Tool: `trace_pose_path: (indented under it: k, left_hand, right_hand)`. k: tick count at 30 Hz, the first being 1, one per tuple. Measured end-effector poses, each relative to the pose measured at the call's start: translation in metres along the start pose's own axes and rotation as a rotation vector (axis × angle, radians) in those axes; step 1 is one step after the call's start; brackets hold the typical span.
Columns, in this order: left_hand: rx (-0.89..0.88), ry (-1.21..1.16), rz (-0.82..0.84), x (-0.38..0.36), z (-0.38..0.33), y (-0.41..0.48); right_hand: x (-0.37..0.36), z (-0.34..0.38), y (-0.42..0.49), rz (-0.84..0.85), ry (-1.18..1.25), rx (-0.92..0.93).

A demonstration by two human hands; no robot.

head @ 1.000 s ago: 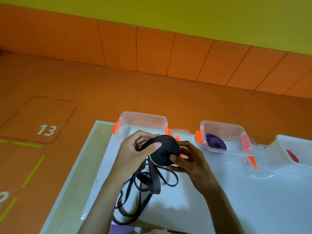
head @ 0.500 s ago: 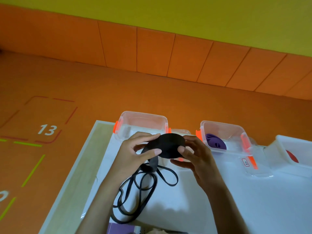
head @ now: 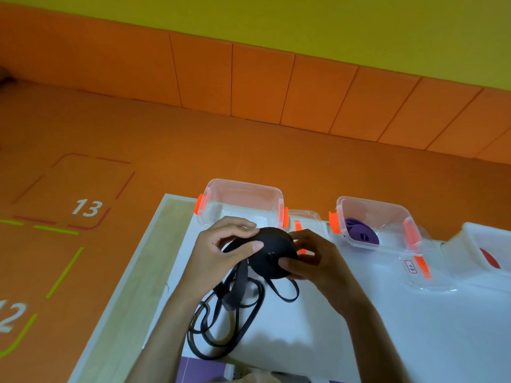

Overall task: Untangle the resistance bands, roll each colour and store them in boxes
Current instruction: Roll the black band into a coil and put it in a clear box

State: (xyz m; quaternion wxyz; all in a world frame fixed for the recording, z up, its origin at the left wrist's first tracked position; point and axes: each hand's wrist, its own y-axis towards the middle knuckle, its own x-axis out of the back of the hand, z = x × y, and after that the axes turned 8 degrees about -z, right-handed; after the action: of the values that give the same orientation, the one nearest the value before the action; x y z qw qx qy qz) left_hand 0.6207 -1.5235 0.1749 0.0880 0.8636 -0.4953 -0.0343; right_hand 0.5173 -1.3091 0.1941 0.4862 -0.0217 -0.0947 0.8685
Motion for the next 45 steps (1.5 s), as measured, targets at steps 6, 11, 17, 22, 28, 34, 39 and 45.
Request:
trace_pose_path:
  k: [6, 11, 17, 22, 28, 34, 39, 45]
  left_hand:
    - [0.047, 0.077, 0.129, 0.012, 0.003, -0.002]
    - [0.098, 0.107, 0.125, 0.001, 0.002, -0.006]
    - [0.090, 0.133, 0.140, 0.000, 0.003, -0.006]
    - [0.107, 0.172, 0.152, 0.009, 0.021, -0.014]
    - [0.290, 0.189, 0.028, 0.031, 0.066, -0.035]
    - [0.490, 0.124, -0.092, 0.024, 0.112, -0.057]
    - [0.650, -0.014, -0.123, 0.004, 0.123, -0.053]
    - [0.812, -0.187, -0.093, -0.009, 0.133, -0.054]
  right_hand:
    - [0.002, 0.000, 0.004, -0.052, -0.131, 0.065]
    - [-0.005, 0.005, 0.005, -0.012, -0.124, 0.113]
    - [-0.017, -0.003, 0.002, -0.034, -0.062, 0.147]
    - [-0.022, -0.010, 0.002, -0.074, -0.053, 0.176]
    - [-0.015, -0.007, 0.005, -0.136, 0.024, 0.199]
    - [-0.013, -0.001, 0.004, -0.136, 0.032, 0.208]
    - [-0.006, 0.001, 0.000, -0.134, 0.068, 0.199]
    - [0.005, -0.004, -0.004, -0.186, 0.096, 0.176]
